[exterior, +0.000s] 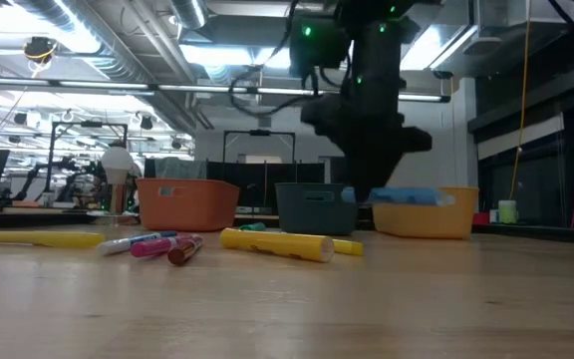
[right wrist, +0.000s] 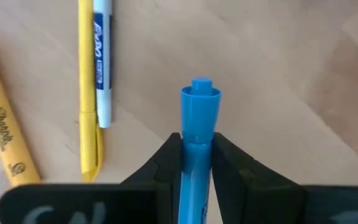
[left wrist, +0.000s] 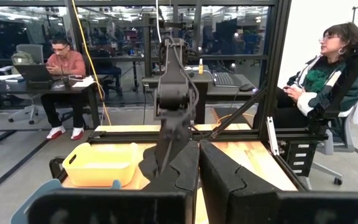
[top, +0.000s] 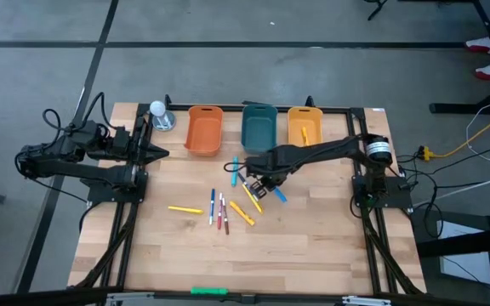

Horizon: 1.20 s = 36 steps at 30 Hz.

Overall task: Pick & Place Markers
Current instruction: Put the blue highlighter pen into the yellow bin

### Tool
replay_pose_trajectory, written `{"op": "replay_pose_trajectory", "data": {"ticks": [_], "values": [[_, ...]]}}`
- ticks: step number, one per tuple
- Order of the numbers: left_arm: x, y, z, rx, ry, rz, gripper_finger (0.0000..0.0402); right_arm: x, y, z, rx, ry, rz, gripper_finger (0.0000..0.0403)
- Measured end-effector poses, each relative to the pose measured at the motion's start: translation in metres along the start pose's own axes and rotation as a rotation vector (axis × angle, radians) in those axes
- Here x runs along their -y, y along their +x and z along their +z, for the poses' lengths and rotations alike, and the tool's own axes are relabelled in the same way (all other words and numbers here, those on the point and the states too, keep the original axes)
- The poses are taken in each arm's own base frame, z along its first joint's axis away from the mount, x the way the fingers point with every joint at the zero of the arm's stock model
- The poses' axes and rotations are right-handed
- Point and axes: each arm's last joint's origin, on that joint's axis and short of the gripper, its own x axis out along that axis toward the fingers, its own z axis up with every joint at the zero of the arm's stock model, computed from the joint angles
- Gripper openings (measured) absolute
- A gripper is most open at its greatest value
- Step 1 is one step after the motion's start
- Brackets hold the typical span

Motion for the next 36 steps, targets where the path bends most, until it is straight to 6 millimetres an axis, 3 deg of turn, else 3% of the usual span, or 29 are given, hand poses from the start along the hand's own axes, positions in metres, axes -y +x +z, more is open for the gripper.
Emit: {"op": "replay_pose_trajectory", "data": {"ticks": [20, 36], "values": [[0.0, 0.0, 0.0, -0.001, 0.0, 0.0, 0.0011, 0.017, -0.074, -0.008, 0.223, -0.046, 0.072, 0.0066], [0.0, 0.0, 0.0, -0.001, 0.0, 0.0, 0.0012, 0.049, -0.137, -0.016, 0.462, -0.059, 0.074, 0.0066]]}}
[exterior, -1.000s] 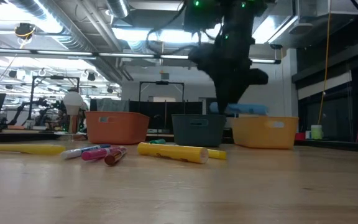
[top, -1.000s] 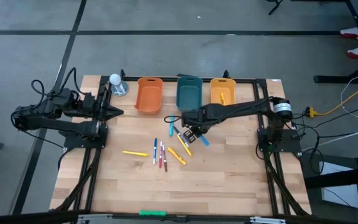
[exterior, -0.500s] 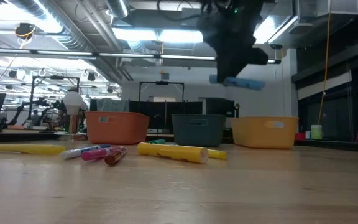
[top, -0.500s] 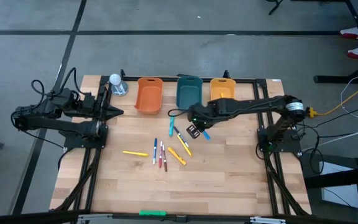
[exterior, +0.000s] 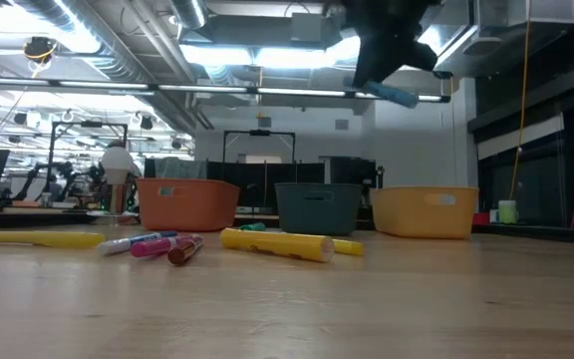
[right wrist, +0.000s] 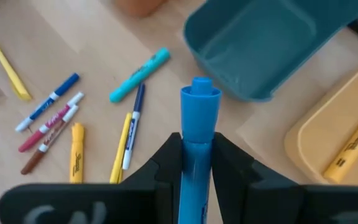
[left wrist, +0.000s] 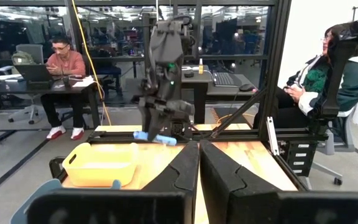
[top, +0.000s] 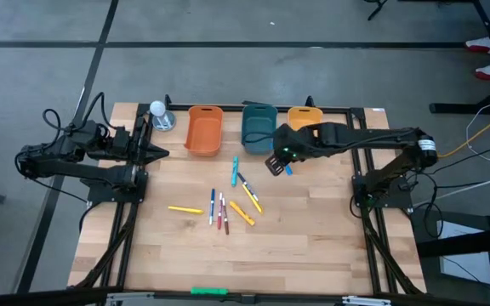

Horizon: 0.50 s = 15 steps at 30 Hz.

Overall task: Pick & Place Markers
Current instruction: Put the blue highlighter pen into the yellow bin

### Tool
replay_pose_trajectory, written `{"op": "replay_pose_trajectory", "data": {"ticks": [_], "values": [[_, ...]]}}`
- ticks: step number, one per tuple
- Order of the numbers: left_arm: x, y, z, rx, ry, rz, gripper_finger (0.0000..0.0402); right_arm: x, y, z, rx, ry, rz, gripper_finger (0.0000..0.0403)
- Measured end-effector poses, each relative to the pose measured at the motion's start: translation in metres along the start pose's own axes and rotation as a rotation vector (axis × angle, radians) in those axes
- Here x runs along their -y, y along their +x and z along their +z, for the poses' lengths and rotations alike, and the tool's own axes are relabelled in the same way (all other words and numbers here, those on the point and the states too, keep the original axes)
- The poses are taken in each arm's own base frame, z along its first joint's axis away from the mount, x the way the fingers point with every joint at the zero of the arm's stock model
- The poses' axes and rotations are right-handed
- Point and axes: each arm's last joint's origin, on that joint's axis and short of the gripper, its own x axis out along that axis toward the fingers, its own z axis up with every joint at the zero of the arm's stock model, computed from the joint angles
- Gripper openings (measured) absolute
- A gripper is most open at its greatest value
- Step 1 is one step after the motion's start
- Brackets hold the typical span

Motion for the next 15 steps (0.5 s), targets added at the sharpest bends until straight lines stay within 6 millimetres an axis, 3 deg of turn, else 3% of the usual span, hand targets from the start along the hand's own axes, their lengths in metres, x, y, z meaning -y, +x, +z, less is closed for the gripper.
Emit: {"op": "replay_pose_trajectory", "data": {"ticks": [15], "values": [[0.0, 0.0, 0.0, 0.0, 0.0, 0.0, 0.0013, -0.004, -0.049, 0.033, 0.204, -0.104, 0.013, 0.0066]]}}
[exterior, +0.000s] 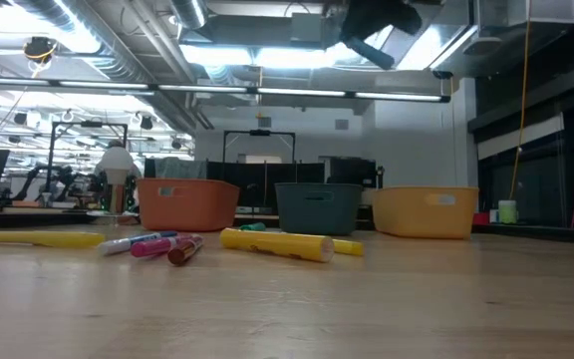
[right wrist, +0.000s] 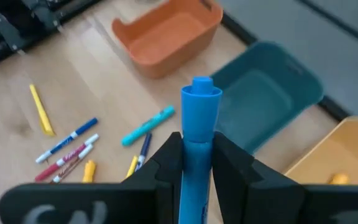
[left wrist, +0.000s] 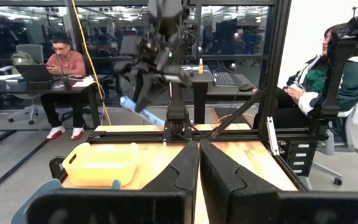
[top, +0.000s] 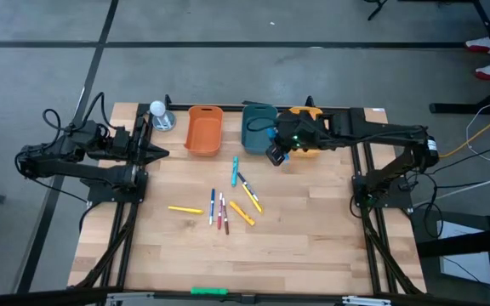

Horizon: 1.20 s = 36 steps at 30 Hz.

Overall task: Pick & Place Markers
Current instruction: Put the blue highlighter pen into the yellow bin

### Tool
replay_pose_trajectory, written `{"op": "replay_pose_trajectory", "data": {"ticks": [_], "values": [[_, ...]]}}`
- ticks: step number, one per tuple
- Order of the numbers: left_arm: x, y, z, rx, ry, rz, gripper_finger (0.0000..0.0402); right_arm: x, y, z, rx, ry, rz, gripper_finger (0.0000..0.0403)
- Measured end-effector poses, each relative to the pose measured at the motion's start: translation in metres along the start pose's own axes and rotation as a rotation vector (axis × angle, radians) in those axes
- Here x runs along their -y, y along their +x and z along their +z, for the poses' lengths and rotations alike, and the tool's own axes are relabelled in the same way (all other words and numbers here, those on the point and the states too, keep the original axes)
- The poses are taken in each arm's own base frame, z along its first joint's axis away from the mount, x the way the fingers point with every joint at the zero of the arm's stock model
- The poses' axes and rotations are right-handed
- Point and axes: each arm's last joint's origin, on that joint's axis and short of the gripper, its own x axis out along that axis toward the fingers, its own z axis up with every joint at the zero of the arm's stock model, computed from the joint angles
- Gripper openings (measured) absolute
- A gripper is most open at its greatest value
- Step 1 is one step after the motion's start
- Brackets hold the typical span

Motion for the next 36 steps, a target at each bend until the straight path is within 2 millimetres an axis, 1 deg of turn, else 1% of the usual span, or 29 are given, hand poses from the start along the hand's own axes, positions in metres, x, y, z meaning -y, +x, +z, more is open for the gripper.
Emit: {"op": "replay_pose_trajectory", "data": {"ticks": [9, 16, 26, 33, 36], "values": [[0.0, 0.0, 0.0, 0.0, 0.0, 0.0, 0.0008, 0.002, -0.025, 0.022, 0.123, -0.052, -0.031, 0.0066], [0.0, 0.0, 0.0, 0.0, 0.0, 0.0, 0.0013, 0.007, -0.048, 0.038, 0.224, -0.086, -0.095, 0.0066], [0.0, 0.0, 0.0, 0.0, 0.0, 0.0, 0.001, 0.016, -0.081, 0.056, 0.337, -0.116, -0.171, 0.0066], [0.0, 0.0, 0.0, 0.0, 0.0, 0.0, 0.0011, 0.02, -0.095, 0.062, 0.392, -0.131, -0.24, 0.0066], [0.0, 0.0, 0.0, 0.0, 0.0, 0.0, 0.0009, 0.023, -0.096, 0.064, 0.406, -0.138, -0.282, 0.0066]]}}
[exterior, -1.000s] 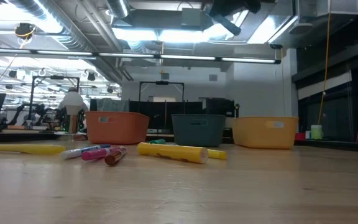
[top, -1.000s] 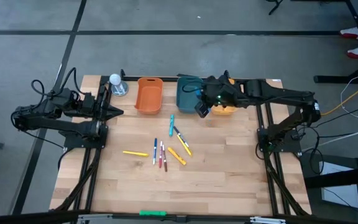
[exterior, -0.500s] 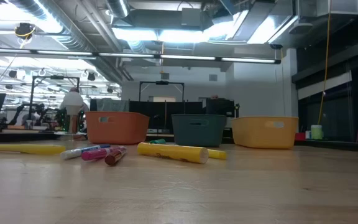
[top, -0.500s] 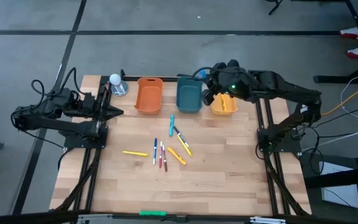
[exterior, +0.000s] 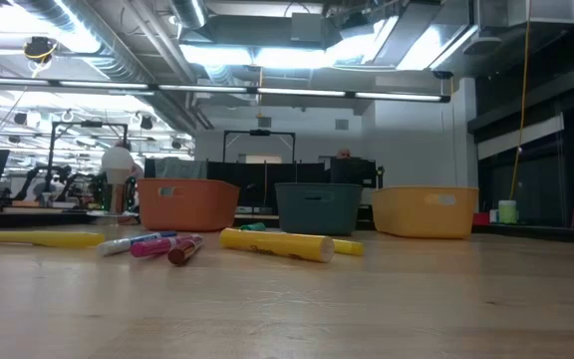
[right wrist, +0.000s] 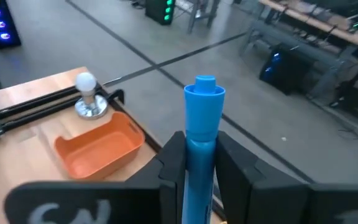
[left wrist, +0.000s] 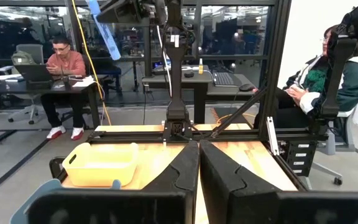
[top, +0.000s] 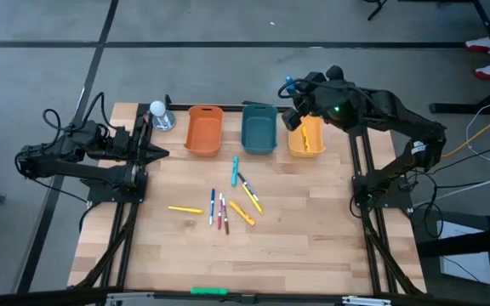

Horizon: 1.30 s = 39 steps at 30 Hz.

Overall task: Pick & Place Markers
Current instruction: Put the blue highlighter pen into the yellow bin

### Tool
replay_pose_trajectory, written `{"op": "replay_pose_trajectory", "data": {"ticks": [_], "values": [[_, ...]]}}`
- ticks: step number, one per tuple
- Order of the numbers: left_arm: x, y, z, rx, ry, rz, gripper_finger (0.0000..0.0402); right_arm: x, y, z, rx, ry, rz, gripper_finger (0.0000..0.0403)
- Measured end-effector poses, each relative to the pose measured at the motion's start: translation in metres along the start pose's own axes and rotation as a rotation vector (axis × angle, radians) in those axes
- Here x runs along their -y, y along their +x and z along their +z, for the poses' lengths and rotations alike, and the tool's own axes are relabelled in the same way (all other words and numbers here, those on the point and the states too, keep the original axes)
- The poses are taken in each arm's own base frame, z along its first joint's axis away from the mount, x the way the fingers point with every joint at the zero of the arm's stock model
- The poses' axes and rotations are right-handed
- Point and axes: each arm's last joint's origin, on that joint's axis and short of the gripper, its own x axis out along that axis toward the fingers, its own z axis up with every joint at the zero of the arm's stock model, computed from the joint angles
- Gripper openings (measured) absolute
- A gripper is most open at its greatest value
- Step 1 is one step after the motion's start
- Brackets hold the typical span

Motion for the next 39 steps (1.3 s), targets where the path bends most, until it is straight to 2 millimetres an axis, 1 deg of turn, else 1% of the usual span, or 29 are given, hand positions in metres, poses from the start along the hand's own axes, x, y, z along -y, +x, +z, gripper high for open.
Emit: {"op": "replay_pose_trajectory", "data": {"ticks": [6, 17, 25, 31, 39], "values": [[0.0, 0.0, 0.0, 0.0, 0.0, 0.0, 0.0011, 0.014, 0.011, 0.0, -0.021, 0.0, -0.065, 0.0066], [0.0, 0.0, 0.0, 0.0, 0.0, 0.0, 0.0008, 0.048, 0.033, -0.004, -0.101, 0.011, -0.212, 0.0066], [0.0, 0.0, 0.0, 0.0, 0.0, 0.0, 0.0012, 0.073, 0.044, -0.009, -0.168, 0.019, -0.307, 0.0066], [0.0, 0.0, 0.0, 0.0, 0.0, 0.0, 0.0008, 0.091, 0.052, -0.012, -0.205, 0.057, -0.305, 0.0066], [0.0, 0.0, 0.0, 0.0, 0.0, 0.0, 0.0013, 0.113, 0.06, -0.018, -0.269, 0.126, -0.281, 0.0066]]}}
